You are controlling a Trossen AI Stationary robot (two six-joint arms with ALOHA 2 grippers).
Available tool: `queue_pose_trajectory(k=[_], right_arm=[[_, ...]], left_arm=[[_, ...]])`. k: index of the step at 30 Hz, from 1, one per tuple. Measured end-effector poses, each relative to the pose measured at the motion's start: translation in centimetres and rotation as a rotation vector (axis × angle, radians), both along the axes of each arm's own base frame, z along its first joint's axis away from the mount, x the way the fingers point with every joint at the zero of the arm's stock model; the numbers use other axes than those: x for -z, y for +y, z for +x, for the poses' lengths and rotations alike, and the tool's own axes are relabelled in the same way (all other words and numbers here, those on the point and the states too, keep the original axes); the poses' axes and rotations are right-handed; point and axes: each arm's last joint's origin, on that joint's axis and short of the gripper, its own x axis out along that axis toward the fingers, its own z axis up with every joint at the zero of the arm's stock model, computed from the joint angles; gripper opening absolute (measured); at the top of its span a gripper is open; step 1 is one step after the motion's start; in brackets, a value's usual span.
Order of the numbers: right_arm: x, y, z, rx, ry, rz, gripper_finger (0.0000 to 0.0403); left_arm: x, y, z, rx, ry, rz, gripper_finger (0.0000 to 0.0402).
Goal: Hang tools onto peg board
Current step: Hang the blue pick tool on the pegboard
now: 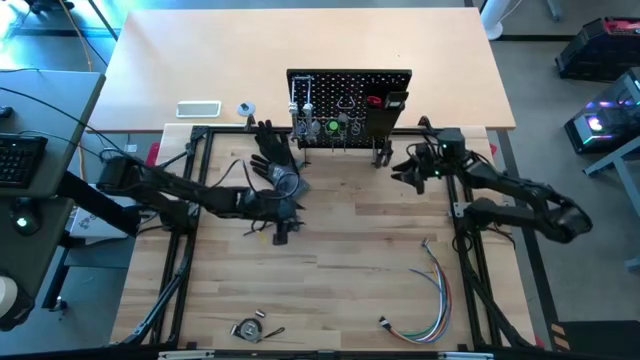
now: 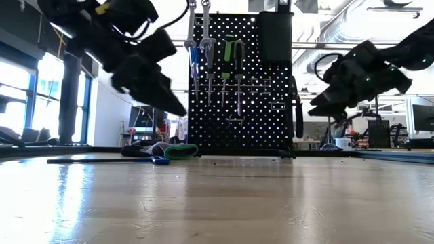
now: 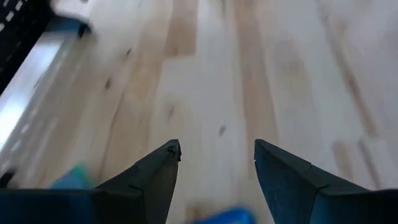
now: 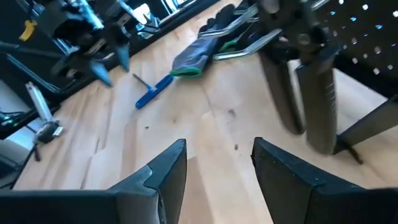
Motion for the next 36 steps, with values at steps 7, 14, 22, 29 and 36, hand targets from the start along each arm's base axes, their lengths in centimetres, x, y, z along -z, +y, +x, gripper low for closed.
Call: queue_pose_trajectory(k=[7, 14, 22, 29, 36], right_arm=[[-1.2, 1.9, -0.4, -0.047, 0.001, -0.014, 0.0177], [-2.2, 3.5, 0.4, -0.111, -0.037, -0.037, 0.0177], [-2.3, 6.3, 2.3, -0.261, -0.022, -0.023, 0.0177], [-2.2, 8.9, 3.7, -0.311, 0.024, -0.031, 0.0177], [-2.4, 11.4, 4.7, -0.305, 0.025, -0.076, 0.0177]], left_arm=[[-1.2, 0.1, -2.4, -0.084, 0.109, -0.003, 0.0202], [0.2, -0.2, -3.3, -0.159, 0.253, -0.076, 0.0202], [2.0, -1.4, -3.0, -0.169, 0.331, -0.107, 0.0202], [4.1, -1.6, -2.7, -0.233, 0.401, -0.101, 0.0202], [4.7, -1.8, -2.3, -0.248, 0.39, -0.092, 0.0202]])
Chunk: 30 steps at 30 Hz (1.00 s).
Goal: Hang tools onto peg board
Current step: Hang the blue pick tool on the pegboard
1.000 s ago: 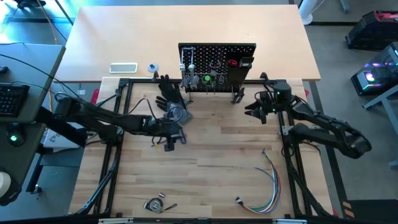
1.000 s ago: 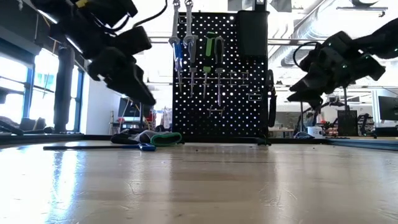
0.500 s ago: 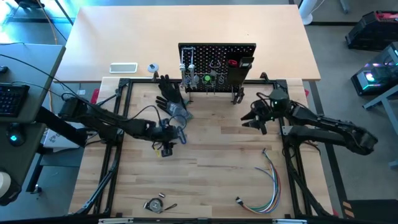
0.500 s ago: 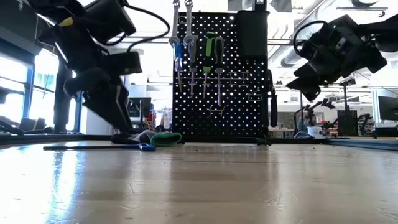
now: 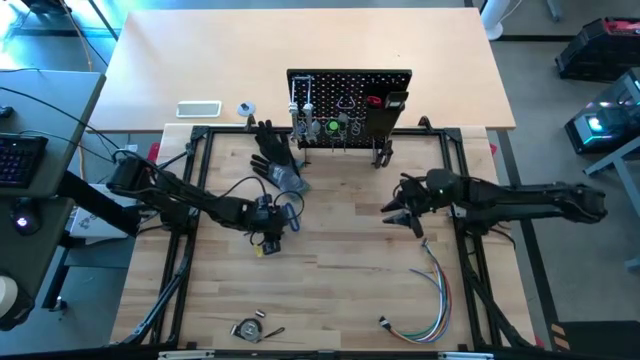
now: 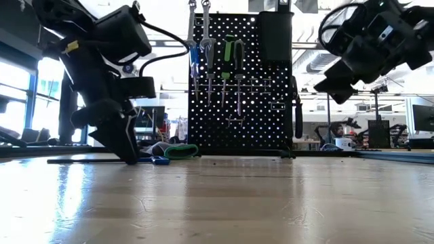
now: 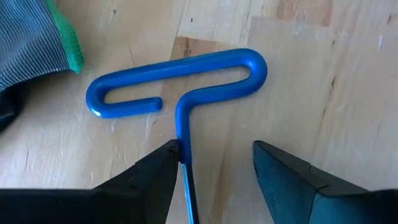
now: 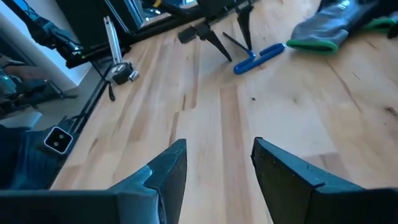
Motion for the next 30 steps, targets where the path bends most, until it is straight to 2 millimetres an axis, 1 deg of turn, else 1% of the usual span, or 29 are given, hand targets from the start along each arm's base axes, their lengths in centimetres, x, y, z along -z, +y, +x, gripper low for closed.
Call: queue_pose_trajectory(k=[9, 16, 19, 21, 24, 27, 30], right_arm=[[-0.6, 2.7, 0.9, 0.016, -0.073, -0.056, 0.0177], [0.0, 4.3, 2.0, 0.036, -0.085, -0.101, 0.0177], [0.2, 4.9, 2.7, 0.025, -0.116, -0.102, 0.0177], [0.4, 5.3, 3.2, 0.011, -0.137, -0.098, 0.0177], [0.8, 5.8, 4.0, -0.006, -0.165, -0.092, 0.0177], [1.5, 6.3, 4.7, -0.02, -0.176, -0.089, 0.0177], [2.2, 6.6, 5.5, -0.022, -0.188, -0.089, 0.0177]], left_arm=[[0.0, 0.0, 0.2, 0.006, -0.013, 0.022, 0.0202], [0.0, 0.0, 0.2, 0.023, -0.024, 0.025, 0.0201], [0.5, 0.2, 0.1, 0.029, -0.076, 0.002, 0.0192], [1.0, 0.4, -0.3, 0.014, -0.126, -0.031, 0.0178], [2.0, 1.0, -1.2, -0.023, -0.18, -0.075, 0.0145], [2.6, 1.2, -1.9, -0.038, -0.227, -0.1, 0.01], [2.8, 1.1, -2.2, -0.022, -0.252, -0.118, 0.0043]])
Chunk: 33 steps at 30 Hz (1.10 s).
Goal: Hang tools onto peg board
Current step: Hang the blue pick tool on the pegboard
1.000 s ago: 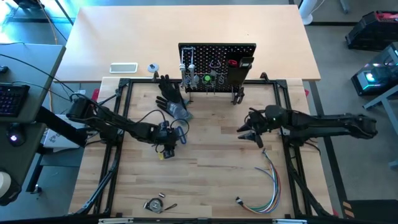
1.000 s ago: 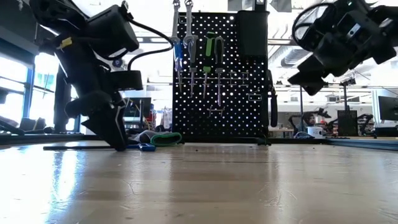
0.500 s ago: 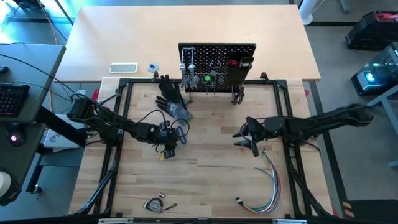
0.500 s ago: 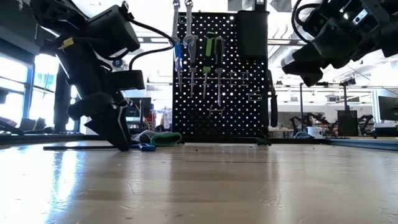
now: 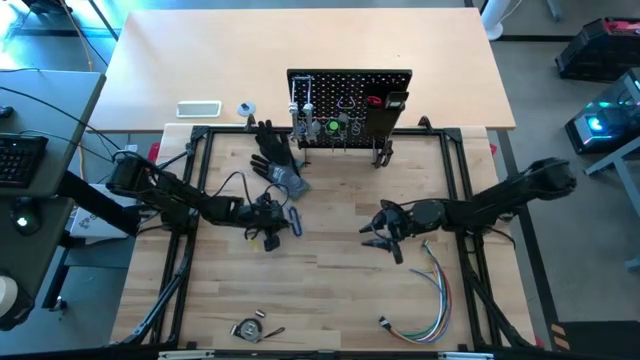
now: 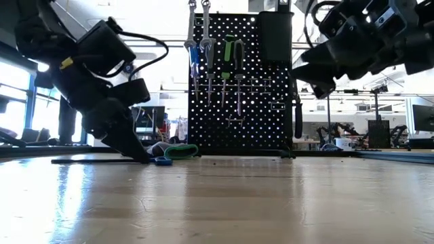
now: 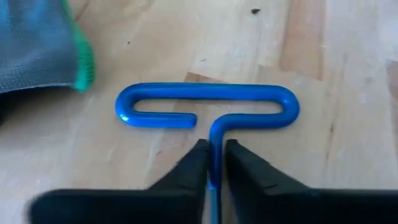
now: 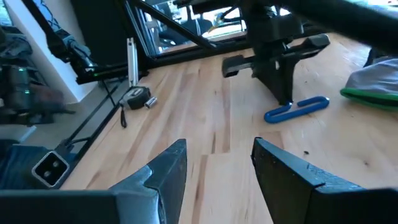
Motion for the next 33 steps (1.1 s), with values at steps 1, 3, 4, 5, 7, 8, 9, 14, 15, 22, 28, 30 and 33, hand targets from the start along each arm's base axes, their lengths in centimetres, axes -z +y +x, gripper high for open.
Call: queue_pose_trajectory(k=[1, 3, 4, 5, 7, 8, 9, 14, 15, 22, 28, 30, 33], right_arm=[[0.3, 0.1, 0.2, 0.005, -0.003, 0.0, 0.0177], [0.8, 0.2, 0.7, 0.014, -0.017, 0.007, 0.0177], [1.0, 0.2, 0.9, 0.016, -0.024, 0.008, 0.0177], [1.2, 0.2, 1.1, 0.016, -0.034, 0.01, 0.0177], [1.7, 0.3, 1.6, 0.017, -0.04, 0.015, 0.0177], [1.9, 0.4, 1.9, 0.016, -0.039, 0.014, 0.0177], [2.0, 0.5, 2.4, 0.015, -0.038, 0.015, 0.0177], [2.8, 1.2, 5.5, -0.034, -0.005, -0.012, 0.0177], [3.0, 1.4, 6.2, -0.048, -0.003, -0.024, 0.0177], [4.6, 1.9, 10.7, -0.069, 0.057, -0.092, 0.0177], [5.9, 0.5, 11.9, -0.01, 0.139, -0.059, 0.0177], [5.9, 0.1, 12.0, 0.001, 0.138, -0.052, 0.0177], [5.8, -0.2, 12.0, 0.01, 0.131, -0.052, 0.0177]], left_arm=[[0.0, -0.1, 0.0, 0.02, -0.003, -0.008, 0.0023], [-0.1, -0.3, 0.1, 0.058, -0.016, -0.012, 0.0011], [-0.1, -0.4, 0.2, 0.077, -0.027, -0.01, 0.0012], [-0.2, -0.5, 0.3, 0.09, -0.039, -0.003, 0.0012], [-0.3, -0.7, 0.4, 0.121, -0.059, 0.008, 0.0009], [-0.4, -0.8, 0.5, 0.141, -0.068, 0.007, 0.0007], [-0.4, -0.9, 0.5, 0.156, -0.075, -0.001, 0.0005], [-0.5, -1.0, 0.7, 0.176, -0.094, -0.011, 0.0005], [-0.6, -1.0, 0.7, 0.176, -0.096, -0.013, 0.0006], [-1.3, -1.4, 0.8, 0.178, -0.15, -0.041, 0.0058], [-2.1, -1.8, 0.4, 0.188, -0.143, -0.012, 0.012], [-1.8, -1.8, 0.0, 0.178, -0.092, 0.003, 0.0136], [-1.5, -1.7, -0.2, 0.179, -0.057, 0.004, 0.0152]])
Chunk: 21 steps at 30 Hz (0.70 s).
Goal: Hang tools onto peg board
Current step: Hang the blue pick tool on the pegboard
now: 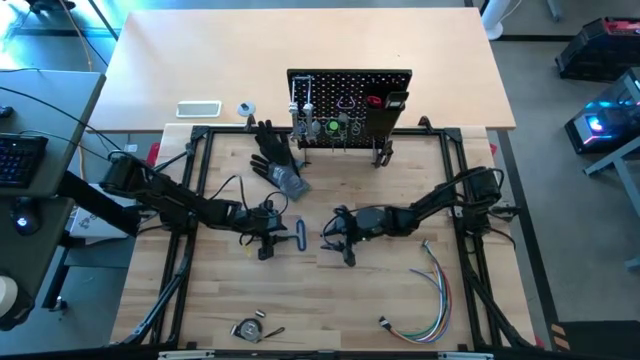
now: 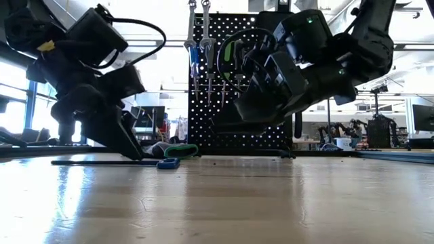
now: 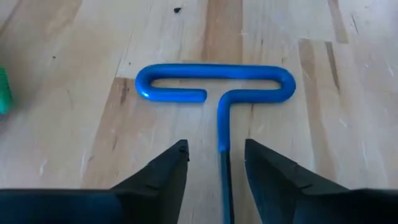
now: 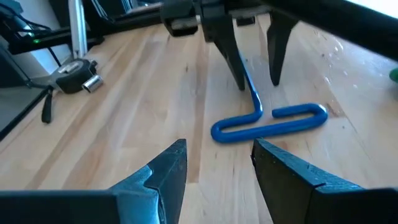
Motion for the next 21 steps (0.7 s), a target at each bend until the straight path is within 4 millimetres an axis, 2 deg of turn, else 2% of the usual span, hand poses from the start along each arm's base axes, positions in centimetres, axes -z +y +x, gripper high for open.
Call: queue_pose_trajectory(k=[6, 11, 14, 18, 21], right_arm=[[-0.1, -0.6, 0.1, 0.021, -0.018, -0.015, 0.0177], [-0.1, -1.5, 0.2, 0.06, -0.007, -0.004, 0.0177], [0.0, -1.9, 0.2, 0.074, -0.003, -0.002, 0.0177], [0.1, -2.4, 0.1, 0.099, 0.018, 0.025, 0.0177], [0.6, -2.8, -0.1, 0.132, 0.079, 0.064, 0.0177]], left_arm=[[0.7, -0.1, 0.6, 0.002, -0.031, 0.005, 0.0158], [2.3, 0.0, 1.4, -0.015, -0.04, 0.018, 0.0149], [3.1, 0.1, 1.8, -0.033, -0.055, 0.036, 0.0115], [3.6, -0.2, 1.8, -0.012, -0.051, 0.087, 0.0026], [3.6, -0.4, 1.8, -0.013, -0.054, 0.116, 0.0014]])
